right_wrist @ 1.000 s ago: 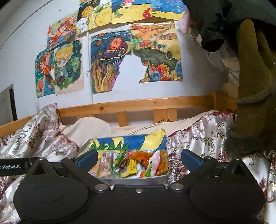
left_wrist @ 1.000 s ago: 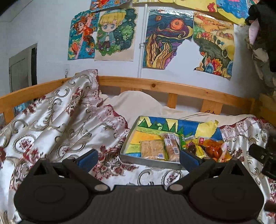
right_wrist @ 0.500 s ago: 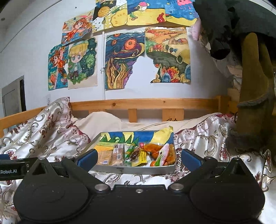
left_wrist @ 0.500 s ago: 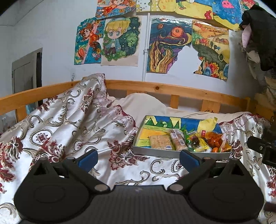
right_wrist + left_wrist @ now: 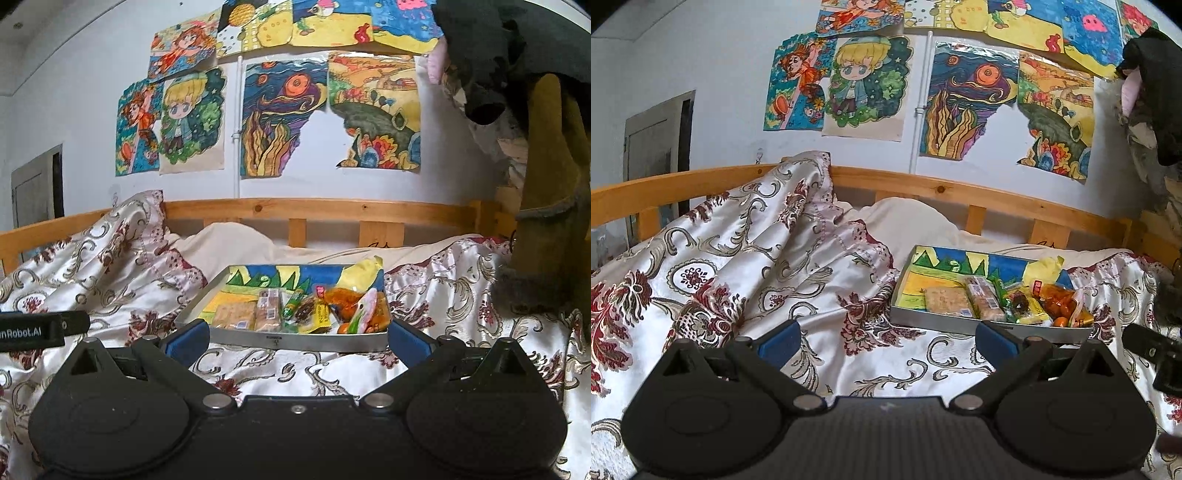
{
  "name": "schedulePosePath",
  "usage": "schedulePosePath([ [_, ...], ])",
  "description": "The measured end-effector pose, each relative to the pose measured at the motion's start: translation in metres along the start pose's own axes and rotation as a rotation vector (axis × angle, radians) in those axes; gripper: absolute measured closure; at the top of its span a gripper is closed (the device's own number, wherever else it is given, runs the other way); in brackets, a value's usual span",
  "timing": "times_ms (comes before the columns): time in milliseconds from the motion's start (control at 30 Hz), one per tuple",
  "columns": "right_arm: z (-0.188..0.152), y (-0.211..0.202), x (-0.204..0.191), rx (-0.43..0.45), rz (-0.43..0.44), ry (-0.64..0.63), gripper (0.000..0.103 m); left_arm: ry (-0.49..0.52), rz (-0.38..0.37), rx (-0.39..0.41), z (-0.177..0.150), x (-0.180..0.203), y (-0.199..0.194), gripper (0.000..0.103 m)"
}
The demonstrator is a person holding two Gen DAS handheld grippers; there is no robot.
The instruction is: Organize snacks
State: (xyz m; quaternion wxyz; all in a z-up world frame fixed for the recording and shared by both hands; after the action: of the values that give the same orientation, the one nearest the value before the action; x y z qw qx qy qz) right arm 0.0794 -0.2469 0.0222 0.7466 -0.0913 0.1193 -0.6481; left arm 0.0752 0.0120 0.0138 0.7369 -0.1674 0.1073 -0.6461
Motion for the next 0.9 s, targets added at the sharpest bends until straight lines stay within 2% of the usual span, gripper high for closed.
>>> schedulePosePath([
  [900,-0.019,0.019,-0.015,-0.056,0.017,-0.022,0.001,0.018,0.026,-0.033,-0.020,-0.012,0.014,0.001],
])
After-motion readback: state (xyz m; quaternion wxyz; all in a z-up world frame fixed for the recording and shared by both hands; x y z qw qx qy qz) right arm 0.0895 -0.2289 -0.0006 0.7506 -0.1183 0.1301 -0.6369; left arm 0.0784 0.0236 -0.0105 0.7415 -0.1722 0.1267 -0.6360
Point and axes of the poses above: each gripper's, at about its wrist camera, not at the fingertips, and y roughly the way its jaws point, x to its right, z to its top, the point moved 2 cm from there along y, roughly the way its jaws point, and after that the axes turned 3 degrees about y, right-handed, at the moved point
